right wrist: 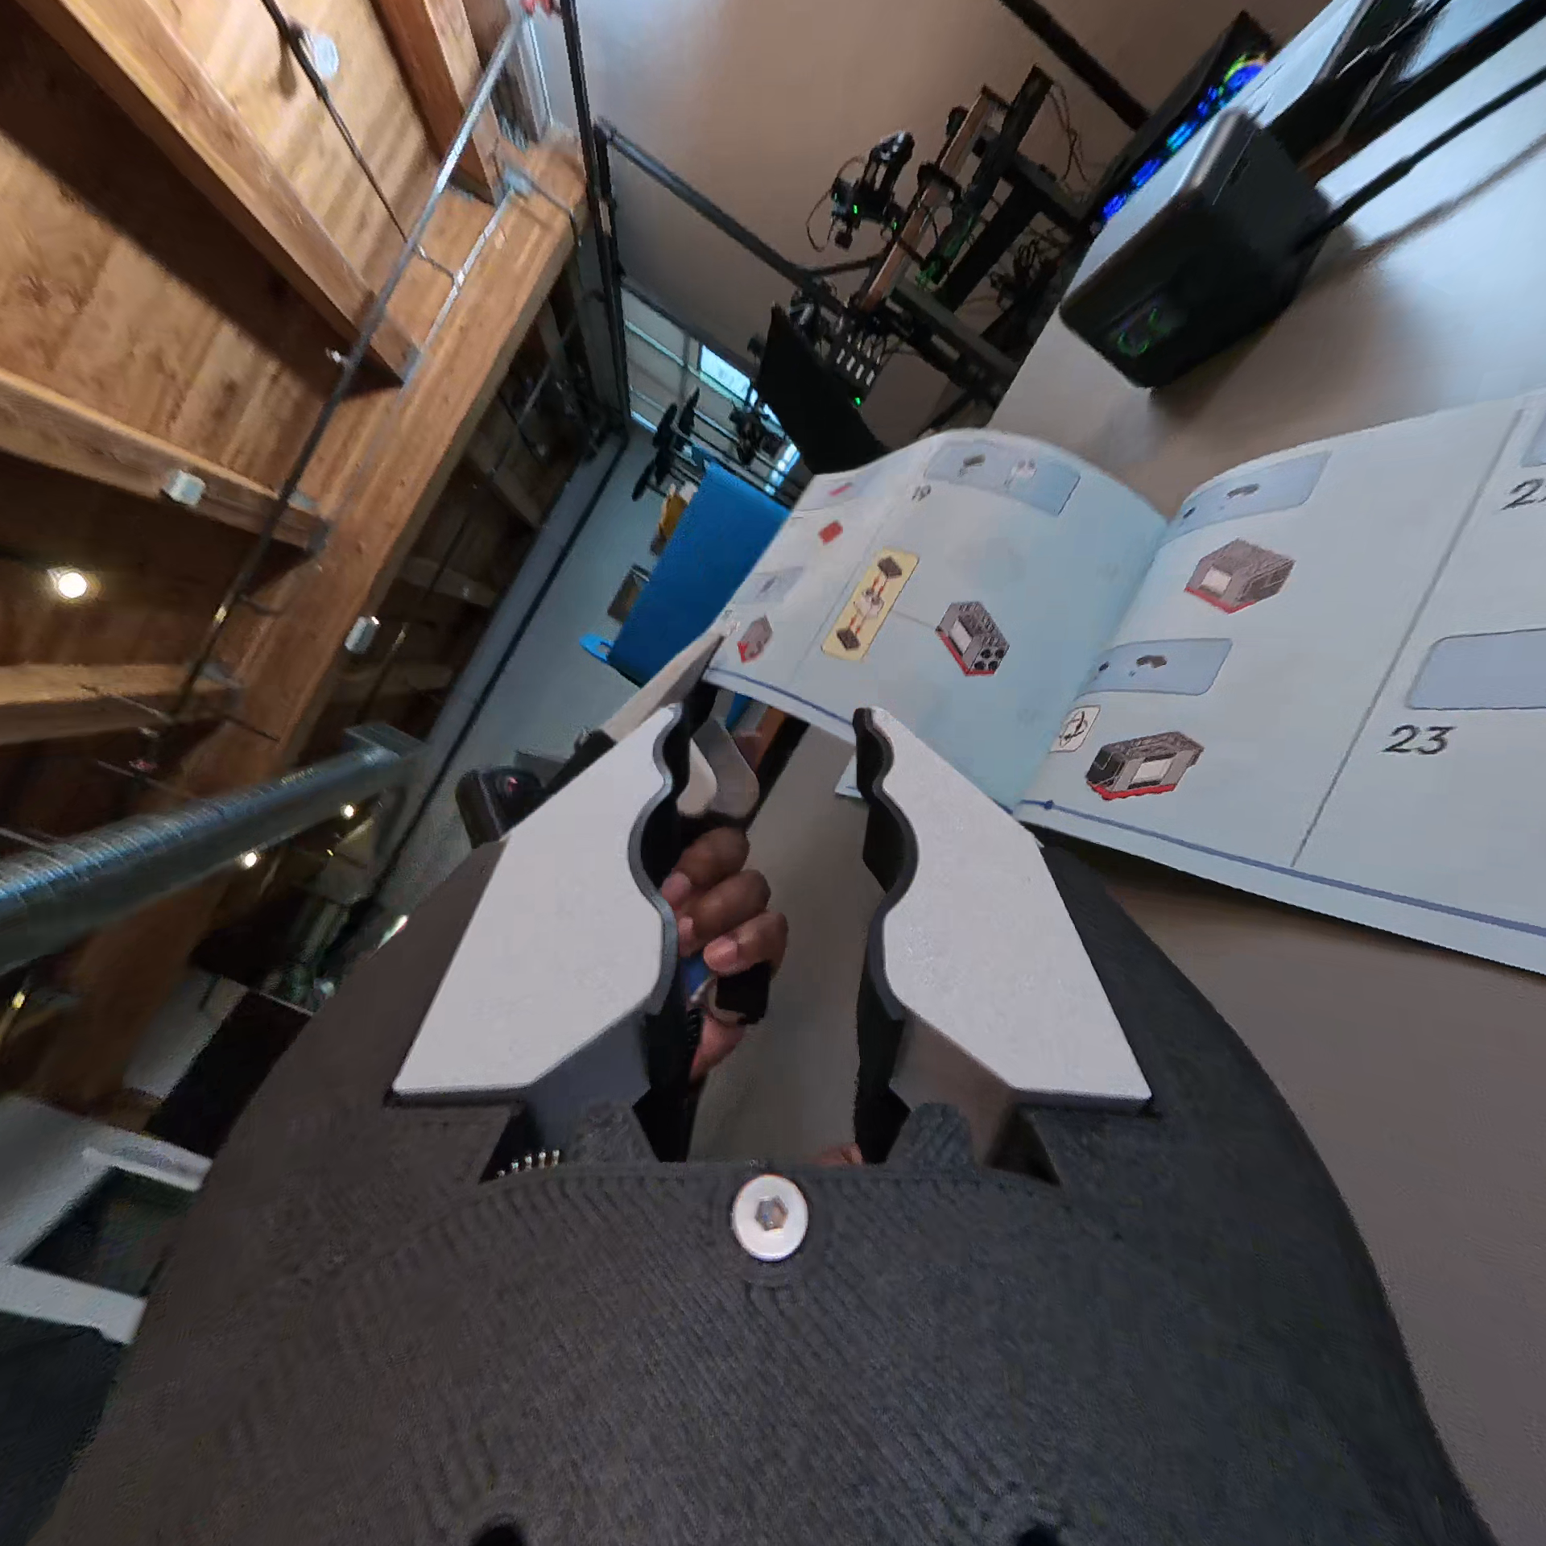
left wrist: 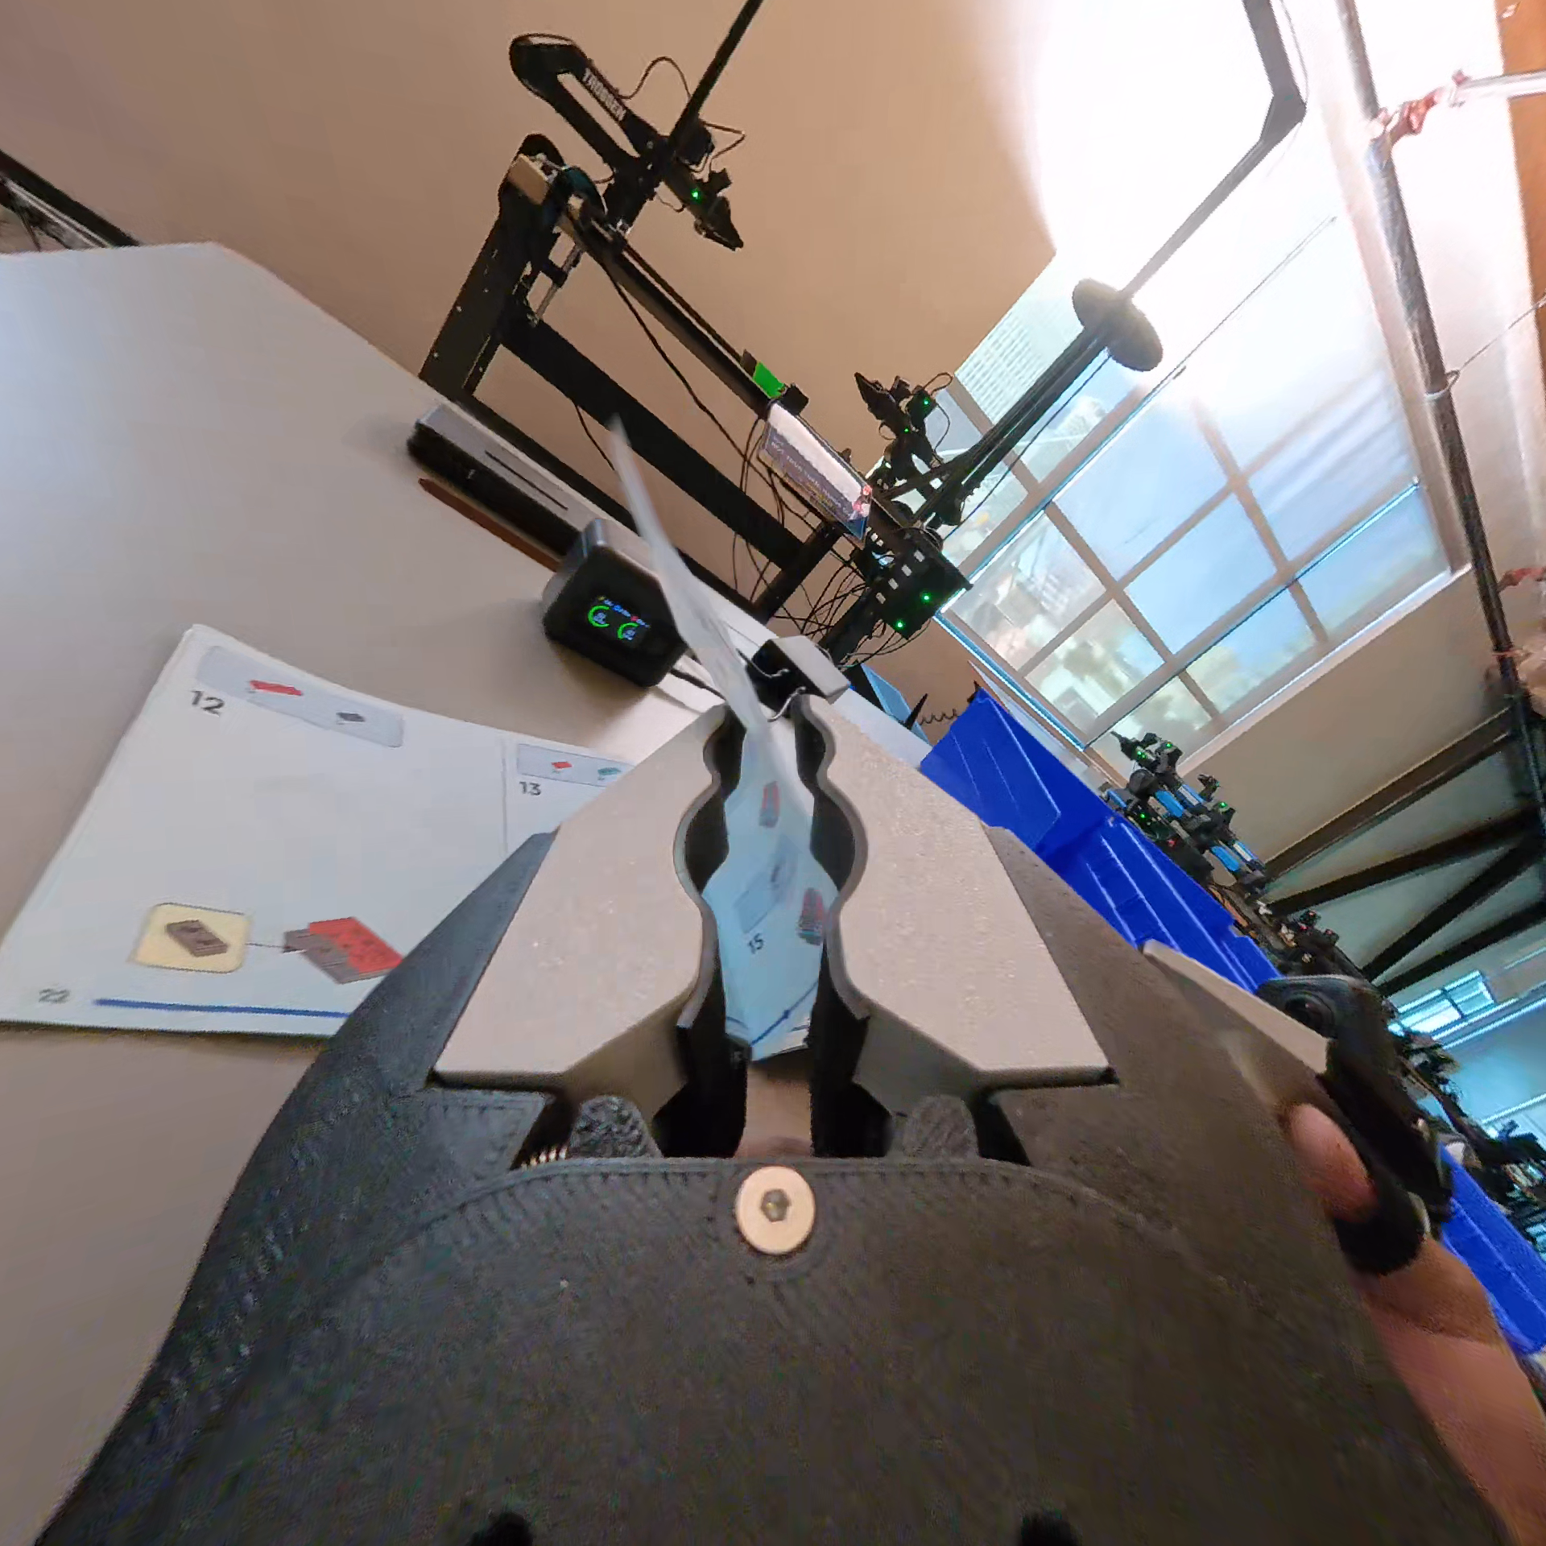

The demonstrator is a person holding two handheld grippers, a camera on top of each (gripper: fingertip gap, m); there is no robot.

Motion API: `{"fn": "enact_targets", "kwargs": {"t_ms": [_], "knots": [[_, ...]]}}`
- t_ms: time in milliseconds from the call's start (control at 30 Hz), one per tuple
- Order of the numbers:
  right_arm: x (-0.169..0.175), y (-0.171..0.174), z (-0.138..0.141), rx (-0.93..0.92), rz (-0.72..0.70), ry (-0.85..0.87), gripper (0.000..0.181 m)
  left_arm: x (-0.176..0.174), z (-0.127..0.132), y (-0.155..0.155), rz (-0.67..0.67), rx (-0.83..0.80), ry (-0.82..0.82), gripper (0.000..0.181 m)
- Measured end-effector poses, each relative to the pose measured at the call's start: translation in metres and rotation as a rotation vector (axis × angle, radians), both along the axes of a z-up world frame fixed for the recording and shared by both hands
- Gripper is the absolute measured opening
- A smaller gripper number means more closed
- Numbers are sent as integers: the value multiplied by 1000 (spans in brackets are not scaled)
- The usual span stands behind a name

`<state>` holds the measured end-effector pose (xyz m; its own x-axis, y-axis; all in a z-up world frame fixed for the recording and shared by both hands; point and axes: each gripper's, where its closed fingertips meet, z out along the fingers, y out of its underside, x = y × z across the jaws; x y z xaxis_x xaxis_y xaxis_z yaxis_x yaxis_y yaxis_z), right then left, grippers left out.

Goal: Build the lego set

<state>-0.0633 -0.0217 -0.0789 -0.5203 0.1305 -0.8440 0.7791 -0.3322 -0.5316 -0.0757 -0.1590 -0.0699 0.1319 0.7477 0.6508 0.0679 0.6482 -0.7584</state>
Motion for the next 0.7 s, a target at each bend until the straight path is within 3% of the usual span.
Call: {"fn": "enact_targets", "kwargs": {"t_ms": [233,700], "knots": [[12,-22,-24,65,46,10,40,-1,-9,-8,-52,17,-19,11],[15,-21,-17,44,38,78,40,-5,-21,-14,-99,-4,-49,9]]}}
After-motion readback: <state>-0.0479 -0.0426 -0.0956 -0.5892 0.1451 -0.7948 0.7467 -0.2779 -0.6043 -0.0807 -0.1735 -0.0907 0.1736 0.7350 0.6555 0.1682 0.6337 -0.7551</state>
